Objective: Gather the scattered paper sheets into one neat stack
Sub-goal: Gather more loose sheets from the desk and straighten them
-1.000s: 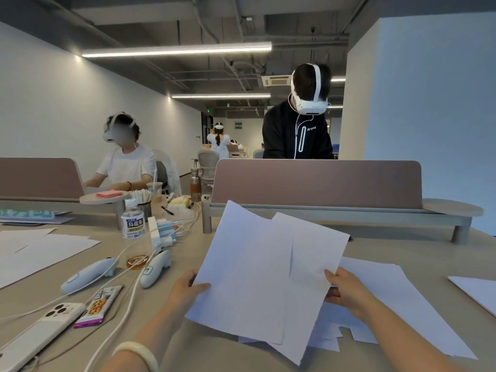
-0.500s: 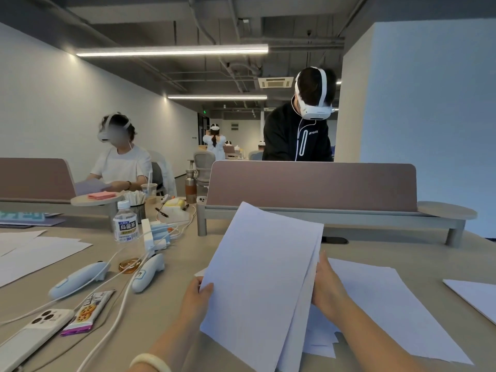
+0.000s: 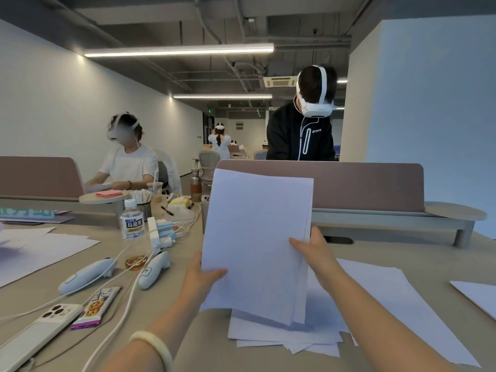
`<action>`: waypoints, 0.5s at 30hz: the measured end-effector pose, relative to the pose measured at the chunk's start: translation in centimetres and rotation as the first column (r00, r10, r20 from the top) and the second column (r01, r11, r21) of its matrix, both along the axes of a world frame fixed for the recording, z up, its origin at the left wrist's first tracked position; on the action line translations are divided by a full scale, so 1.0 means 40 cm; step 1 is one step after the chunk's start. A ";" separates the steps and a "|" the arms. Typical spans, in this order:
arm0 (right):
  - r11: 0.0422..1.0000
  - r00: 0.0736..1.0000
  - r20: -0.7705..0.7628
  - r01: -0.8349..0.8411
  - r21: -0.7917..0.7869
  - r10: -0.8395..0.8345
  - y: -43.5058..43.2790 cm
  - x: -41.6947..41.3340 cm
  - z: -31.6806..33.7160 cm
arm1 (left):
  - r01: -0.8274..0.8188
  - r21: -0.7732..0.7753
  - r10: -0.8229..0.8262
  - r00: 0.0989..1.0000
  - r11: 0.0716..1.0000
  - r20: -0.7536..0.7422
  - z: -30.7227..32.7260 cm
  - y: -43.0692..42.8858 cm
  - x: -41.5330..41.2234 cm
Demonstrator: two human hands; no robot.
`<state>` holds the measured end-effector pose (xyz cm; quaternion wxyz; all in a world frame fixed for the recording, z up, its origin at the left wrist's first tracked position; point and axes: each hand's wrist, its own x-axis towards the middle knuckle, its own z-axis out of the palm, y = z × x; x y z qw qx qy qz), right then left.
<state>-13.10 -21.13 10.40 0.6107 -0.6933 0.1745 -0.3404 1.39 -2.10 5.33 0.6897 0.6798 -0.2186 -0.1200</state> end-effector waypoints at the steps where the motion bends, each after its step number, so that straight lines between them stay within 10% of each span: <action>1: 1.000 1.000 0.003 -0.012 0.020 0.012 0.000 0.000 -0.005 | 0.009 0.003 -0.009 1.000 1.000 0.012 0.005 0.002 -0.006; 15: 0.999 0.999 -0.036 0.041 0.020 -0.040 0.041 0.021 -0.067 | -0.014 -0.027 0.015 0.998 1.000 0.062 -0.011 -0.001 -0.040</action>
